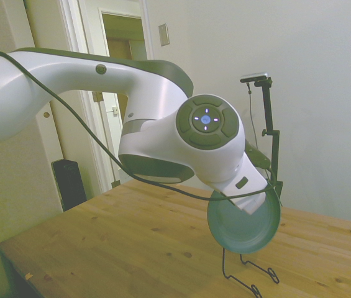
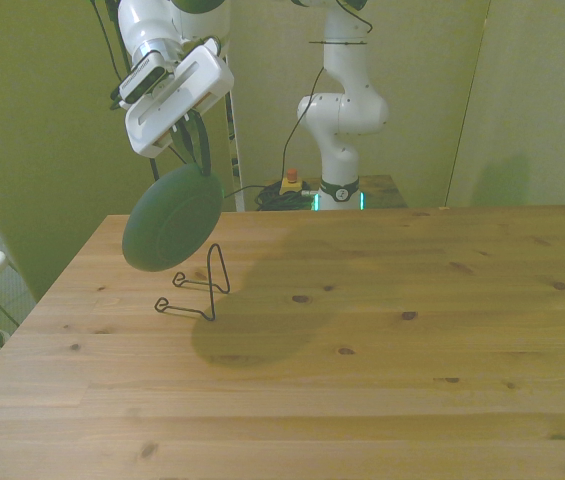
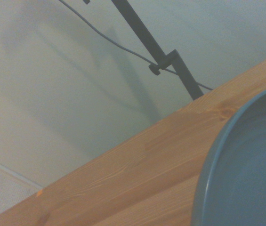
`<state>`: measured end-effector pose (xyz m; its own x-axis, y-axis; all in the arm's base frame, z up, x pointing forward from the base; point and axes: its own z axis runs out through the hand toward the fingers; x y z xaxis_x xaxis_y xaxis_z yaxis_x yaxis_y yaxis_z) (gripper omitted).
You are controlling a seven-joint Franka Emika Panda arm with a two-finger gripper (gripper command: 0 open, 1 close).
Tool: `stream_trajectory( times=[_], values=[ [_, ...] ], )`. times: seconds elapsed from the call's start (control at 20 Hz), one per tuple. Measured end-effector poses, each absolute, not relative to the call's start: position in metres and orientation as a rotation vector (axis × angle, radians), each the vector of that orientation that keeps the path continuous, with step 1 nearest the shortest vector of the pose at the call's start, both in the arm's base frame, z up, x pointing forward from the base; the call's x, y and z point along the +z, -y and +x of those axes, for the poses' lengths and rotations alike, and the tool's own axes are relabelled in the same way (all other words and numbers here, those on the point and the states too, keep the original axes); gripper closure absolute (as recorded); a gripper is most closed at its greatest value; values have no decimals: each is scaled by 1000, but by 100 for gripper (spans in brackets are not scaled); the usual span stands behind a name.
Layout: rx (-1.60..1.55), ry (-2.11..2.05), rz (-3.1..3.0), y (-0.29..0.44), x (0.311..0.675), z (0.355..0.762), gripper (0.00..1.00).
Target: Load the plate
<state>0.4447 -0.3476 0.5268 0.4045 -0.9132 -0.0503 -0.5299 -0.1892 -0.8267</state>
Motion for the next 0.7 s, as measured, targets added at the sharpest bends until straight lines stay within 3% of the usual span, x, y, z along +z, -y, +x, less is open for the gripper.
stream_trajectory(
  times=[0.7],
  values=[
    [-532, -1231, -1773, 370, 504, 444, 100]
  ],
)
